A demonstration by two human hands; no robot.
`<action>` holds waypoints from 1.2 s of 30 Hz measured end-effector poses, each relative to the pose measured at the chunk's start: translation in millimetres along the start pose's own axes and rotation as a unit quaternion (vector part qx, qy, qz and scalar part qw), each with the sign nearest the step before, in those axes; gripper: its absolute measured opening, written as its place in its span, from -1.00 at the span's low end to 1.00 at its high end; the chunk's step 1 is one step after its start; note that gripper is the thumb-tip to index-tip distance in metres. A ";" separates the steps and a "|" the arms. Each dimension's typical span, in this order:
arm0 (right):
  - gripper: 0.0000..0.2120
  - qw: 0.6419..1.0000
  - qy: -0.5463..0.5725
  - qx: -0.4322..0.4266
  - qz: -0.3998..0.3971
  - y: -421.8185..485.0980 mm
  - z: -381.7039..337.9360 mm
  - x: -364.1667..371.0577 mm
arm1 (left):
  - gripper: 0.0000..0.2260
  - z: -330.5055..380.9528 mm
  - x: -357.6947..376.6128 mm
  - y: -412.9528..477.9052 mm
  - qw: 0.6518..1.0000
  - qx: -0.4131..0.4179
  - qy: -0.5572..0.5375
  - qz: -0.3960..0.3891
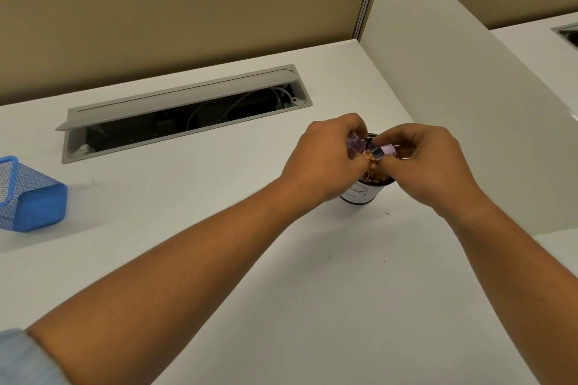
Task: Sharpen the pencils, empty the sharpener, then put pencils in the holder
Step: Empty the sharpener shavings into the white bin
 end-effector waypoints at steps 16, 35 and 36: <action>-0.82 0.983 0.168 0.068 0.033 -14.8 2.4 -2.7 | -0.78 -12.6 -9.4 -18.0 0.997 -0.032 -0.066 0.020; -0.71 0.921 0.349 0.018 -0.171 -174.5 -123.6 41.6 | -0.75 -62.1 -96.1 -248.0 0.871 -0.212 -0.433 0.096; -0.71 0.924 0.331 0.014 -0.190 -183.3 -128.9 48.2 | -0.75 -66.6 -100.0 -258.5 0.873 -0.210 -0.430 0.093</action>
Point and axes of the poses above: each hand's wrist, its own y-axis towards the middle knuckle, its own x-axis out of the palm, z = x × y, the point moved 3 cm from there along y, towards the middle knuckle, and after that the axes turned 7 degrees about -x, right-handed, at the moved point
